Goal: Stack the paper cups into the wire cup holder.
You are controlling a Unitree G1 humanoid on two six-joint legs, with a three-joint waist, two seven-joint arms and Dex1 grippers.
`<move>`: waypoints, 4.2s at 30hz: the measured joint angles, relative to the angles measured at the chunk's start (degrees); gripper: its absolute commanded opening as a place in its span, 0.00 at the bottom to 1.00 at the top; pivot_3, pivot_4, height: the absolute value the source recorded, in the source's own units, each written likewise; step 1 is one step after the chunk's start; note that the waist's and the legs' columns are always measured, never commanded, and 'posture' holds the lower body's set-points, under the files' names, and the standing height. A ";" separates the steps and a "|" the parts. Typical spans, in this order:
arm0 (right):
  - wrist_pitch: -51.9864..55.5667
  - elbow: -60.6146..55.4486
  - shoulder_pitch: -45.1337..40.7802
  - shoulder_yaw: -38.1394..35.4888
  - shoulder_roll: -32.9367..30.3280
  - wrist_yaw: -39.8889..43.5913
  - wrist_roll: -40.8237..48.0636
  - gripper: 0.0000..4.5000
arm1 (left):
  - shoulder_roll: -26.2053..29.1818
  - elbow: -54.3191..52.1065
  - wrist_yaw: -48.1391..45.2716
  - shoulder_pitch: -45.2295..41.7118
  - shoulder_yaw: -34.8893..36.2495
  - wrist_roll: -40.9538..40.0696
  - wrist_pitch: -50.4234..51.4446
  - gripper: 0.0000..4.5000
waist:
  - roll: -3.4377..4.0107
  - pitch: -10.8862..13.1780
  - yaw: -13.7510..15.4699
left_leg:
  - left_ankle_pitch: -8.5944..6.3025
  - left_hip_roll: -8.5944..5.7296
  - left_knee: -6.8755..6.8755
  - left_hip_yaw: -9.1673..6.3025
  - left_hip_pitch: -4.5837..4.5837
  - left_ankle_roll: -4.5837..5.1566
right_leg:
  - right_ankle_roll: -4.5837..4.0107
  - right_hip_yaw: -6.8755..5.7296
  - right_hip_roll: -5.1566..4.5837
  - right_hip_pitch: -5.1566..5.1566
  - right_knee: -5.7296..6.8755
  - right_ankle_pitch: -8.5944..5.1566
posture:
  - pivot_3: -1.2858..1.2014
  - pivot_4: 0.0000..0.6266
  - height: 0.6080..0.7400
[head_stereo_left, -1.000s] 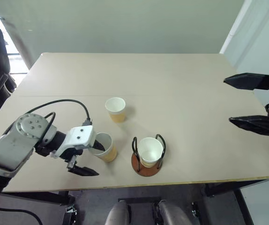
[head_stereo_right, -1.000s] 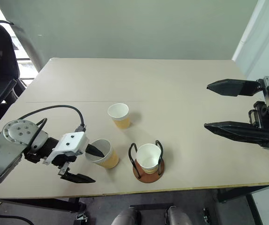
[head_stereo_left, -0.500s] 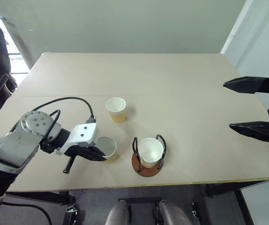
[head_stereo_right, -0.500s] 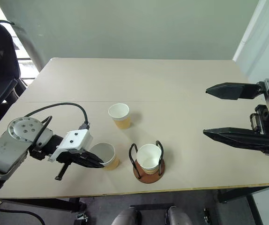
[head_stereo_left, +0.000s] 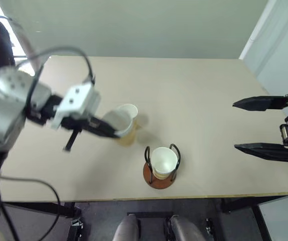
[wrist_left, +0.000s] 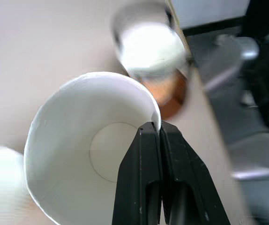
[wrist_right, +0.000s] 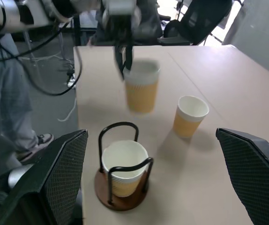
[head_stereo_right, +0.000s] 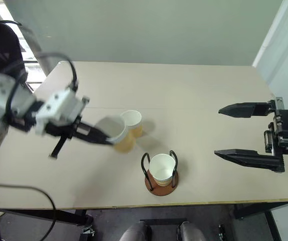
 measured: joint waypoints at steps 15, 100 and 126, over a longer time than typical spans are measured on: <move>-1.37 -2.83 3.81 -3.04 -0.05 -1.85 -2.91 1.00 | -15.51 14.77 -0.08 -19.75 -25.75 -6.23 -19.90 0.01 | 0.16 -0.04 0.16 | -0.20 -0.06 0.12 0.15 -0.15 0.29 | 0.96 0.09 -0.04 0.10 -0.20 0.01 | 0.52 0.24 1.00; 1.67 -13.13 38.97 -42.89 6.93 -8.30 14.41 1.00 | -15.31 20.38 -0.30 -26.77 -52.04 -14.77 -33.03 0.75 | 0.32 -0.03 0.63 | -0.48 -0.15 0.80 0.18 -0.37 0.79 | 1.35 0.22 -0.05 0.52 -0.80 0.17 | 0.52 0.24 1.00; -1.59 -9.92 29.17 -26.17 3.82 -9.54 10.00 1.00 | -30.21 66.35 -0.28 -16.27 -15.26 19.46 -33.84 0.99 | 0.43 -0.08 1.70 | -0.66 -0.30 1.29 0.15 -0.70 1.14 | 1.86 0.24 -0.15 0.38 -0.90 0.44 | 0.52 0.24 1.00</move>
